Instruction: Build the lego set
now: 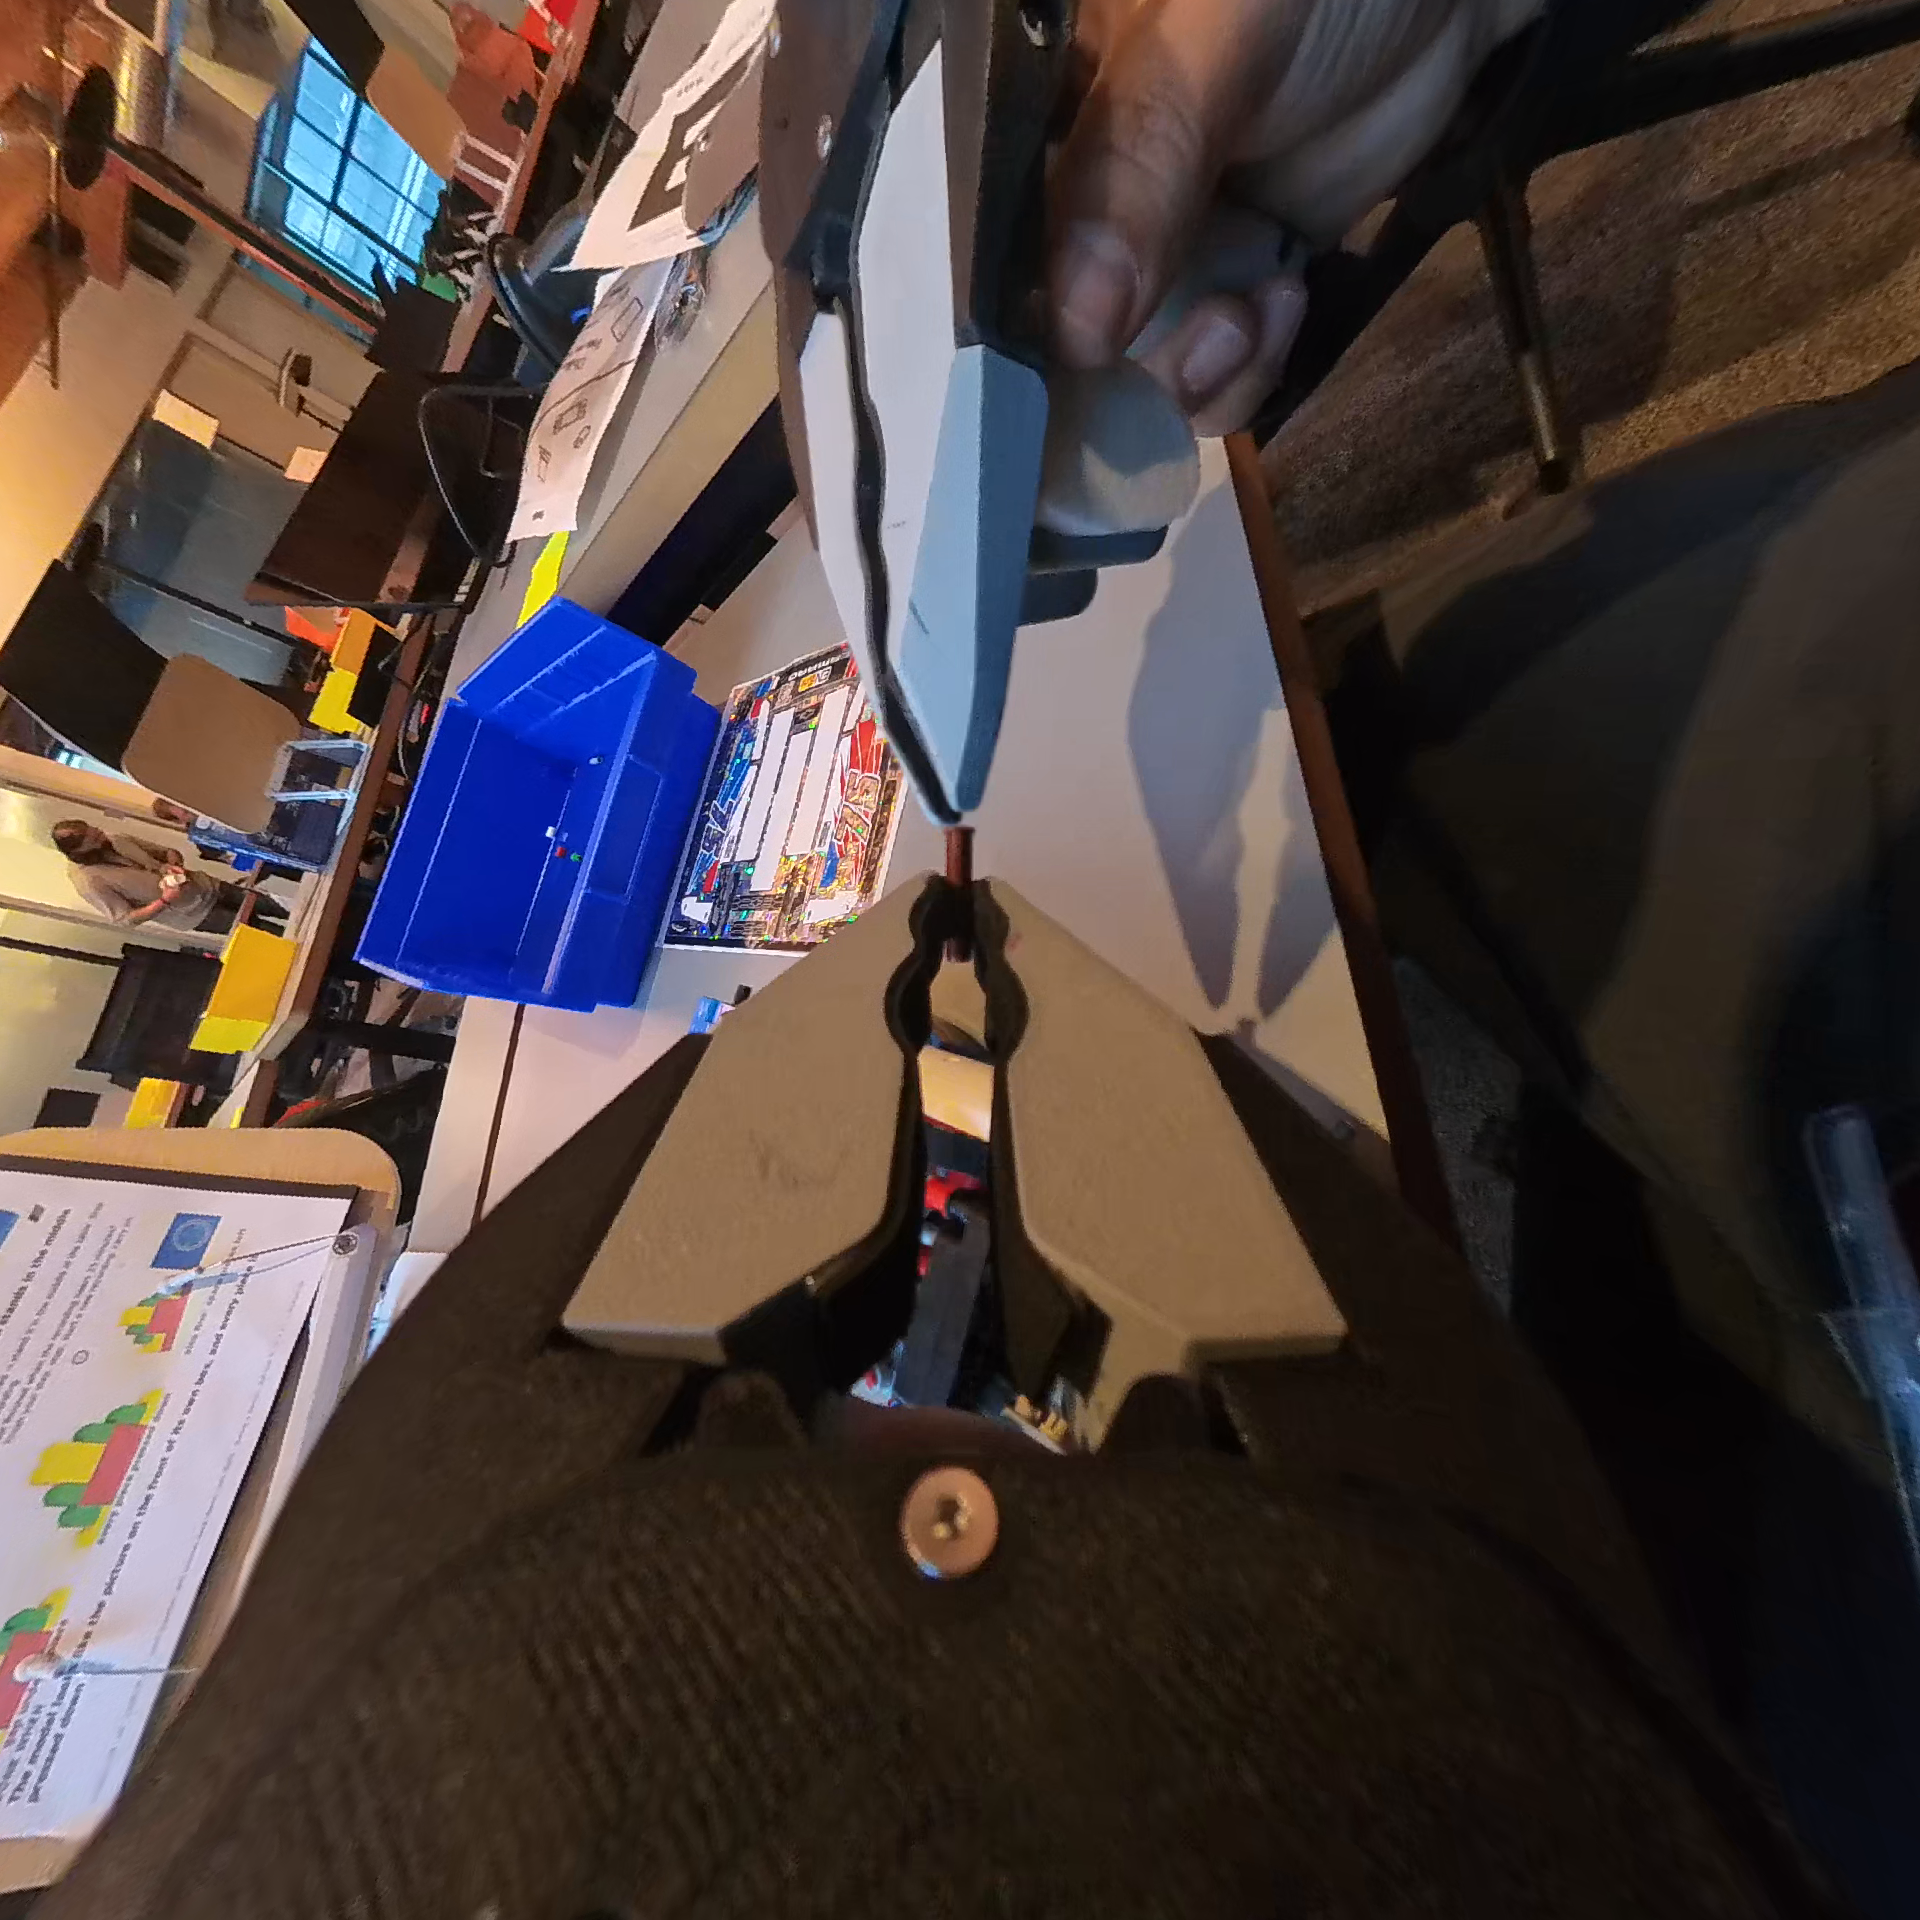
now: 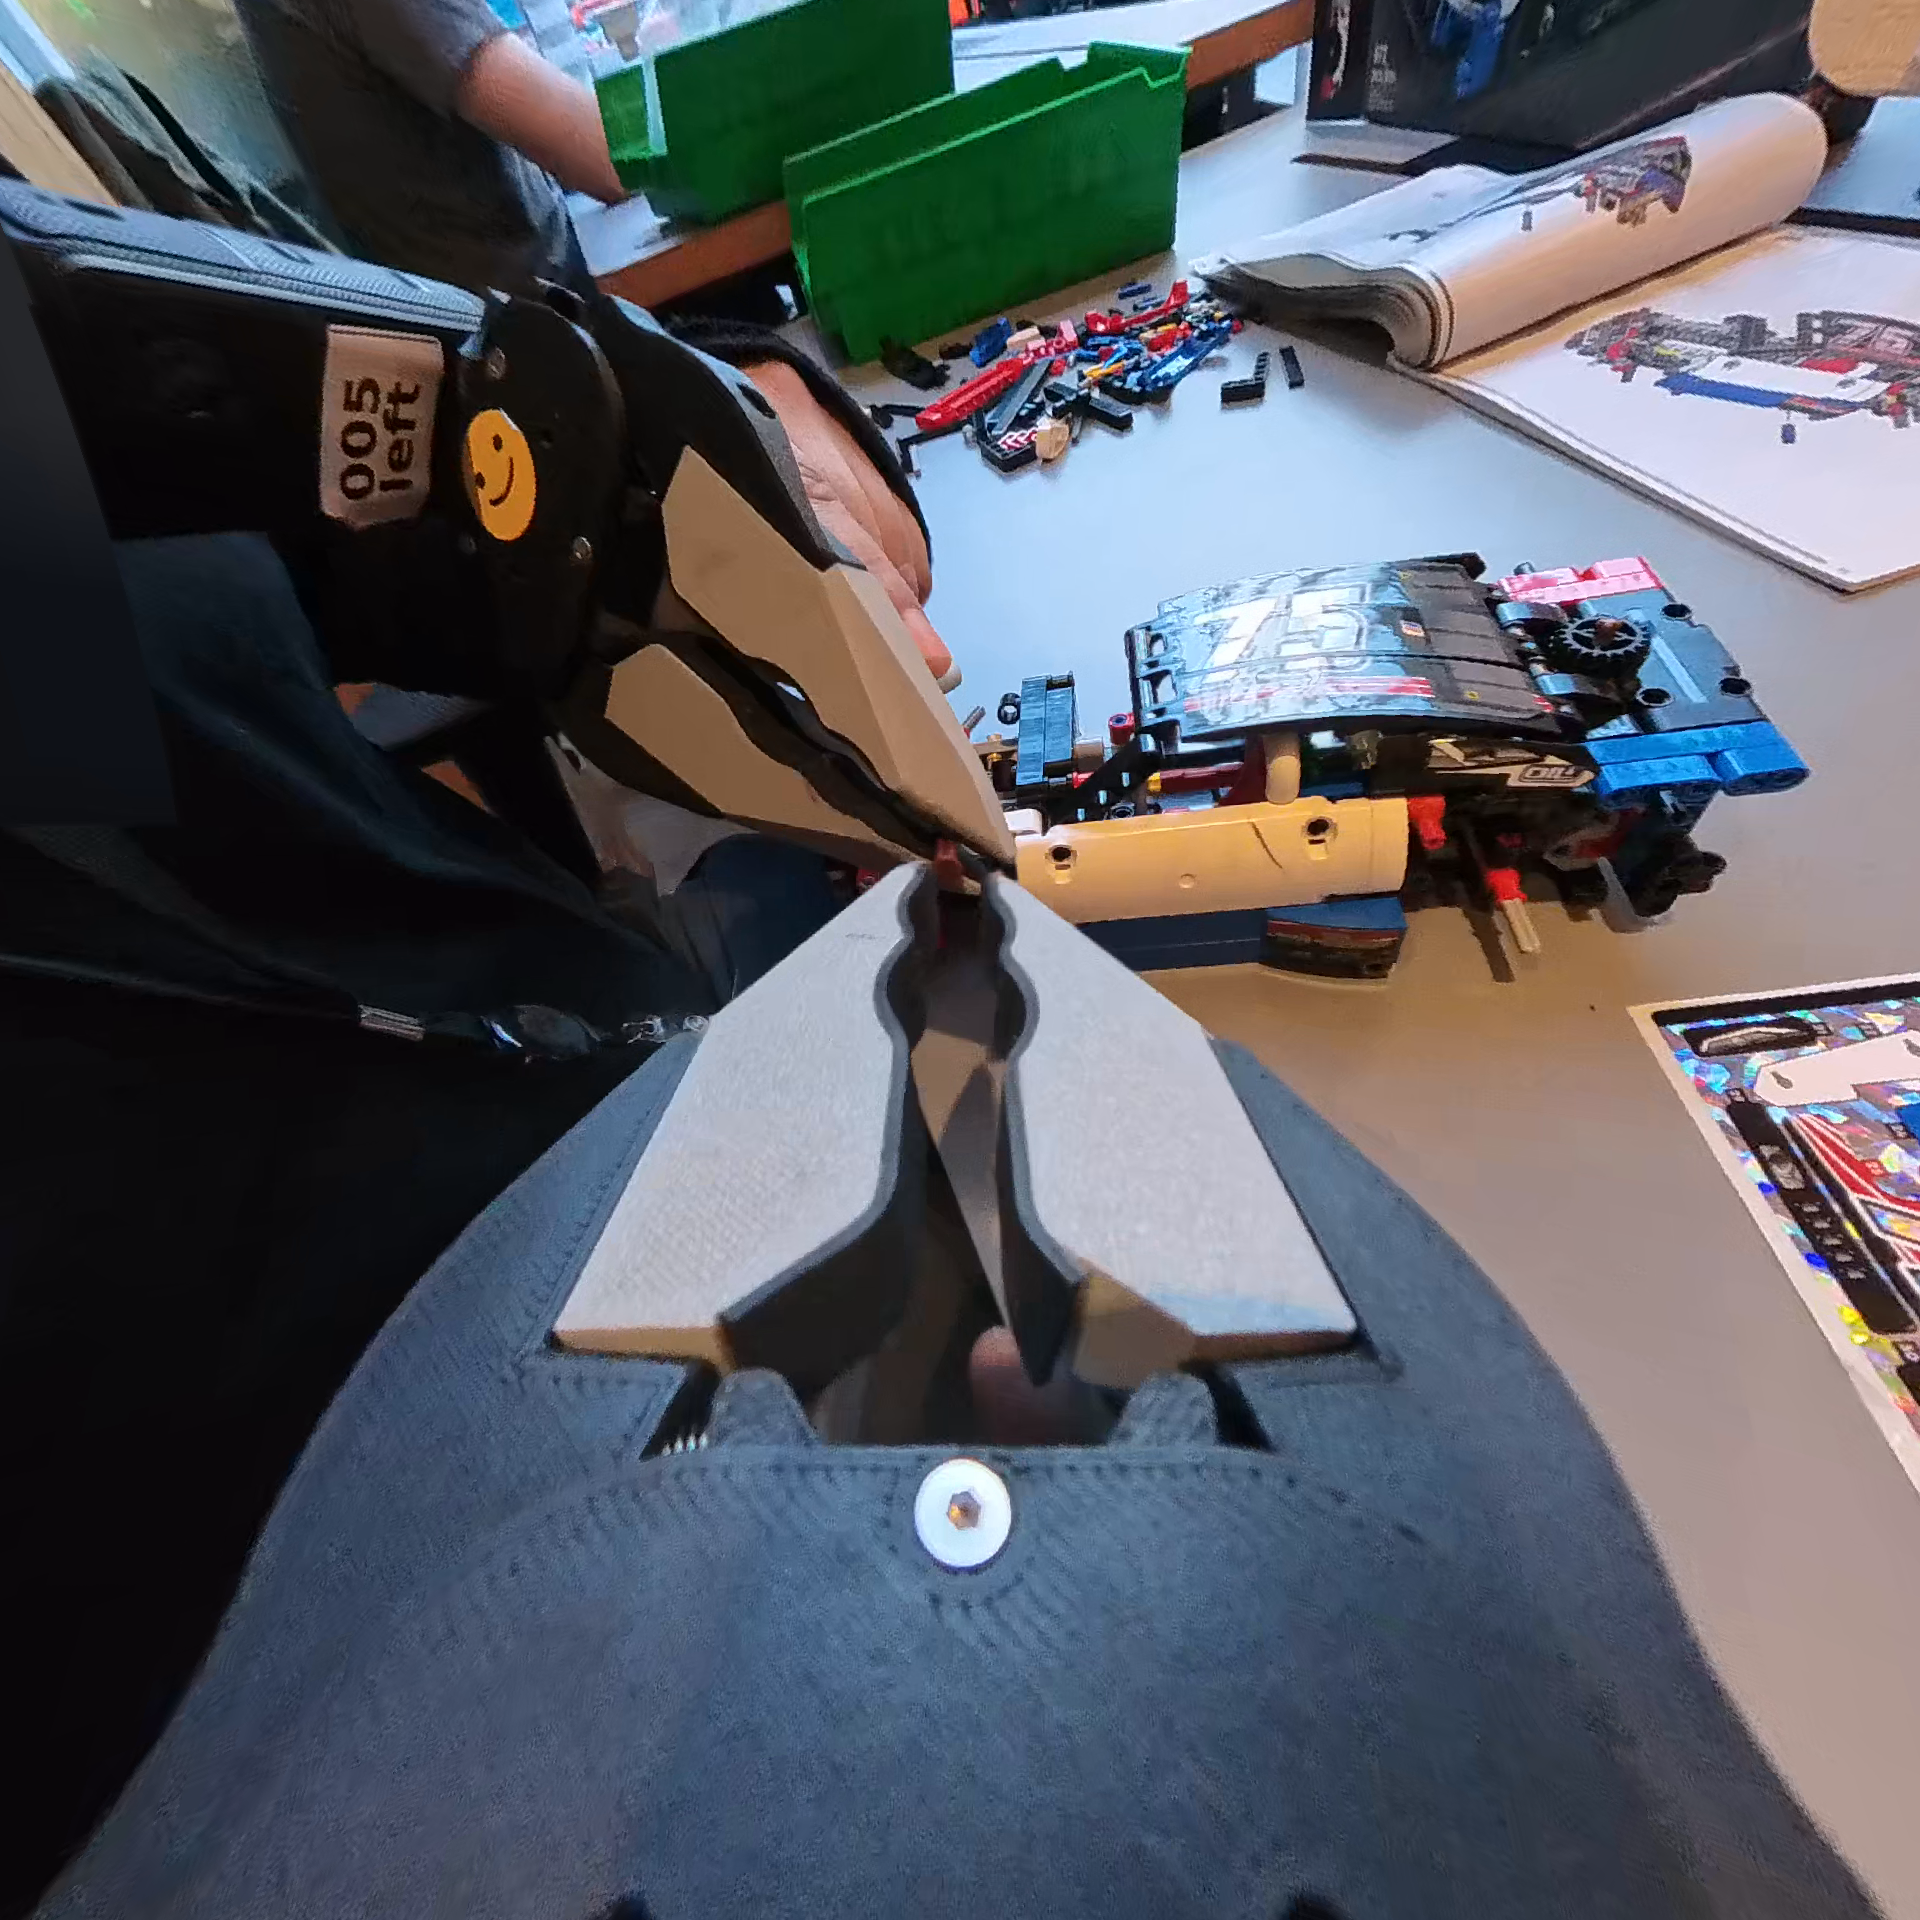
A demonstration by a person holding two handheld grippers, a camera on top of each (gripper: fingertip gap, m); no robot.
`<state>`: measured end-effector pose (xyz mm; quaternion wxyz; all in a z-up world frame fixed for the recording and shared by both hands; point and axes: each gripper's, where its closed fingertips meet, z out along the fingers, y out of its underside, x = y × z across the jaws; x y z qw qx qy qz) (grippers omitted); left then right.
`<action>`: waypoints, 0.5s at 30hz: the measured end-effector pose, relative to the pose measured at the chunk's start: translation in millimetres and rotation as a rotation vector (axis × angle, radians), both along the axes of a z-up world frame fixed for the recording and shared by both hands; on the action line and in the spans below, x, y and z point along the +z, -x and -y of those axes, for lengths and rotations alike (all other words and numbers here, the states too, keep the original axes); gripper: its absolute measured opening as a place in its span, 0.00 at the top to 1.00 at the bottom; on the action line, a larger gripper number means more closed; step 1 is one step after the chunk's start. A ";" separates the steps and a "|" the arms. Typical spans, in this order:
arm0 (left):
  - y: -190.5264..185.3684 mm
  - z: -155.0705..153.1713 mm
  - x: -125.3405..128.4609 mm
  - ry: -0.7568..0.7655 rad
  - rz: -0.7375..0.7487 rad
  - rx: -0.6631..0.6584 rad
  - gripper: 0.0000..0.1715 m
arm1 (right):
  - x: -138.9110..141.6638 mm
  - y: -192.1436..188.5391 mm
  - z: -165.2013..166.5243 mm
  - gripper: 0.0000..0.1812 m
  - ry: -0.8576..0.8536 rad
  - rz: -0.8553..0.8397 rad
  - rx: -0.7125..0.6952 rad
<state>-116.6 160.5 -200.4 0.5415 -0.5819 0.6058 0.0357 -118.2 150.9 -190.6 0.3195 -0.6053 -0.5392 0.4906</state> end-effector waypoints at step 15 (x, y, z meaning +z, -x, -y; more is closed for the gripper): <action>3.8 -1.9 -0.5 -0.001 0.005 0.005 0.99 | 1.0 7.0 -0.4 0.97 0.009 -0.043 -0.009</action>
